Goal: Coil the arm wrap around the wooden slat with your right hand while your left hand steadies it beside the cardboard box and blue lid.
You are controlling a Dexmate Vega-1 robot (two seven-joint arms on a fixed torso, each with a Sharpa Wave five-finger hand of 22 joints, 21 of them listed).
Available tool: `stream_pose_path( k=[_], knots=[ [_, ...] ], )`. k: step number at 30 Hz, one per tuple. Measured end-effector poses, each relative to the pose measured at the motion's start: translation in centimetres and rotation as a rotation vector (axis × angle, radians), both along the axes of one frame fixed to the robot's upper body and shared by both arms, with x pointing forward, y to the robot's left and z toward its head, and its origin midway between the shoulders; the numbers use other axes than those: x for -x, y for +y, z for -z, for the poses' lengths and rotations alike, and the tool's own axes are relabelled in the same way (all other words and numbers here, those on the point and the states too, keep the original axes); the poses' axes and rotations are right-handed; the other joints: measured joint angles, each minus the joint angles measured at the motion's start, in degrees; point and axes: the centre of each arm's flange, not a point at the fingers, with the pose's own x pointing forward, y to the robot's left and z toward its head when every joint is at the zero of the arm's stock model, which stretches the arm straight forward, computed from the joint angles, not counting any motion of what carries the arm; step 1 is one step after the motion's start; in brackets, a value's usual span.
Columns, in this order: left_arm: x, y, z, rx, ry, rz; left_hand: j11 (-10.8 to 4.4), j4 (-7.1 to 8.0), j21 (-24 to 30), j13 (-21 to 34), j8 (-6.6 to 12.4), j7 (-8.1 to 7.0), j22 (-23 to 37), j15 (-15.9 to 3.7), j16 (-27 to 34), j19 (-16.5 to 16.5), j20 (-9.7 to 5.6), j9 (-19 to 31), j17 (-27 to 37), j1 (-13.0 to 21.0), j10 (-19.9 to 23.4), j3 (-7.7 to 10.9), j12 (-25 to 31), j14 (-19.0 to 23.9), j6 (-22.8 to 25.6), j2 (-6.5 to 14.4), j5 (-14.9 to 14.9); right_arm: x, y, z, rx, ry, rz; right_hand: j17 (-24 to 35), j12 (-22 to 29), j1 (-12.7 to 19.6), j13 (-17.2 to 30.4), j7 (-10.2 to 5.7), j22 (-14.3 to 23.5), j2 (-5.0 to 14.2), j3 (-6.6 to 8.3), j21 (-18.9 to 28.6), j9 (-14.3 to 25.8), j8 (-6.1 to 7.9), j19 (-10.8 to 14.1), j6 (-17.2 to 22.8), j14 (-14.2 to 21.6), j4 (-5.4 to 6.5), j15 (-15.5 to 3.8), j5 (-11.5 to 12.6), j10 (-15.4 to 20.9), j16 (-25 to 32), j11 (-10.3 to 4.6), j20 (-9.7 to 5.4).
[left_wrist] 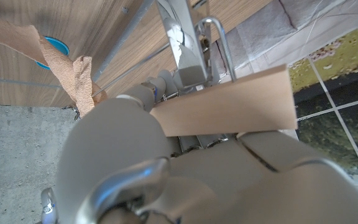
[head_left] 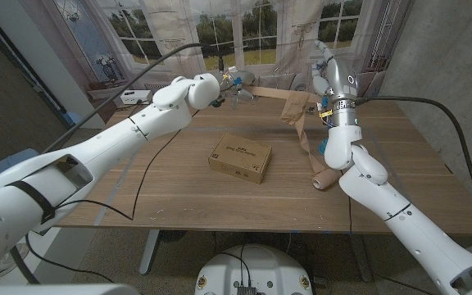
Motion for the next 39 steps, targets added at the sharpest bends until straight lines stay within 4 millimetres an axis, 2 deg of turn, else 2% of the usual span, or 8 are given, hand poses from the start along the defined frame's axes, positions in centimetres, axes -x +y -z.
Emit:
stream_pose_path(
  k=[3, 6, 10, 14, 23, 27, 31, 39],
  knots=[
    [0.0, 0.0, 0.0, 0.001, 0.0, 0.0, 0.0, 0.0, 0.0, 0.0, -0.02, 0.0, 0.01, 0.0, 0.0, 0.0, 0.0, 0.0, 0.0, 0.0, 0.0, 0.0, 0.0, 0.0, 0.0, 0.0, 0.0, -0.2, -0.2, 0.5, 0.001, 0.05, 0.016, -1.1, -1.39, -5.74, 0.84, -0.69, -0.06, -4.34, -4.63, -3.47, -0.03, 0.68, -0.7, -5.1, -1.29, 1.8, -1.29, 0.87, -6.48, -2.48, 0.37, 0.68],
    [-0.1, 0.0, 0.0, 0.001, 0.0, 0.005, 0.0, 0.0, 0.0, 0.0, -0.03, 0.01, -0.07, 0.0, 0.0, 0.0, 0.0, 0.01, 0.0, 0.0, 0.0, 0.0, 0.0, 0.0, -0.01, 0.0, 0.0, 0.1, -0.2, 1.0, 0.015, 0.111, 0.028, -5.05, -3.53, -12.61, 2.13, -5.03, 0.11, -9.28, -10.48, -9.76, 0.03, 1.35, -22.85, -3.23, -12.22, 4.23, -3.79, 3.16, -17.73, -10.55, 0.02, 4.0],
    [-0.1, -0.1, 0.1, 0.001, 0.001, 0.009, 0.0, 0.0, 0.0, 0.0, -0.05, 0.01, -0.07, 0.0, 0.0, 0.0, 0.0, 0.01, 0.0, 0.0, 0.0, 0.0, 0.0, 0.0, -0.01, 0.0, 0.0, 0.0, -0.4, 1.6, 0.031, 0.197, 0.045, -9.1, -6.18, -16.55, 2.34, -6.49, 0.11, -12.64, -14.81, -15.59, 0.29, 1.34, -31.85, -3.41, -23.49, 5.58, -2.24, 5.58, -27.1, -15.17, -0.01, 7.19],
    [-0.2, -0.2, 0.1, 0.002, 0.004, 0.012, 0.0, 0.0, 0.0, 0.0, -0.09, 0.02, -0.07, 0.0, 0.0, 0.0, 0.0, 0.27, 0.0, 0.0, 0.0, 0.0, 0.0, 0.0, -0.01, 0.0, 0.0, 0.3, -0.3, 2.5, 0.058, 0.3, 0.072, -11.82, -8.34, -17.44, 1.86, -4.35, 0.11, -13.53, -17.44, -19.27, 0.12, 0.22, -33.94, -10.04, -26.81, 6.36, -1.95, 8.19, -30.21, -14.72, 0.27, 8.13],
    [-0.1, -0.6, 0.1, -0.001, 0.004, 0.018, 0.0, 0.0, 0.0, 0.0, -0.26, 0.02, -0.06, 0.0, 0.0, 0.0, 0.0, 0.28, 0.0, 0.0, 0.0, 0.0, 0.0, 0.0, -0.02, 0.0, 0.0, 1.0, -0.4, 4.6, 0.063, 0.413, 0.118, -14.98, -9.54, -17.9, 1.4, 0.38, 0.1, -13.99, -21.0, -23.89, -0.03, 0.45, -34.6, -10.42, -24.64, 7.07, -2.0, 11.75, -30.36, -13.05, 0.33, 8.83],
    [-0.1, -0.7, 0.1, -0.006, 0.004, 0.016, 0.0, 0.0, 0.0, 0.0, -0.29, 0.03, -0.06, 0.0, 0.0, 0.0, 0.0, 0.13, 0.0, 0.0, 0.0, 0.0, 0.0, 0.0, -0.02, 0.0, 0.0, 1.7, -0.4, 5.4, 0.055, 0.433, 0.121, -16.72, -11.98, -20.82, 1.45, -3.38, 0.38, -14.56, -24.68, -27.18, 0.35, 3.58, -35.67, -10.42, -32.63, 8.36, 1.69, 13.39, -35.84, -15.05, 4.43, 12.48],
    [-0.1, -0.8, 0.1, -0.008, 0.005, 0.013, 0.0, 0.0, 0.0, 0.0, -0.37, 0.03, -0.06, 0.0, 0.0, 0.0, 0.0, 0.18, 0.0, 0.0, 0.0, 0.0, 0.0, 0.0, -0.03, 0.0, 0.0, 2.4, -0.5, 5.8, 0.053, 0.441, 0.12, -19.34, -15.48, -22.36, 1.57, -3.75, 0.38, -13.57, -27.71, -31.35, 0.91, 4.78, -37.66, -10.44, -42.71, 9.69, 5.09, 13.96, -44.93, -15.47, 7.88, 15.99],
    [0.0, -1.1, 0.0, -0.015, 0.004, 0.014, 0.0, 0.0, 0.0, 0.0, -0.48, 0.04, -0.05, 0.0, 0.0, 0.0, 0.0, 0.3, 0.0, 0.0, 0.0, 0.0, 0.0, 0.0, -0.04, 0.0, 0.0, 3.7, -1.3, 5.7, 0.07, 0.476, 0.133, -24.17, -16.81, -22.68, 0.01, -7.64, 0.22, -12.11, -29.76, -37.76, 1.48, 7.27, -41.97, -5.26, -50.25, 10.47, 7.57, 13.96, -48.01, -15.39, 8.3, 16.72]
  ],
)
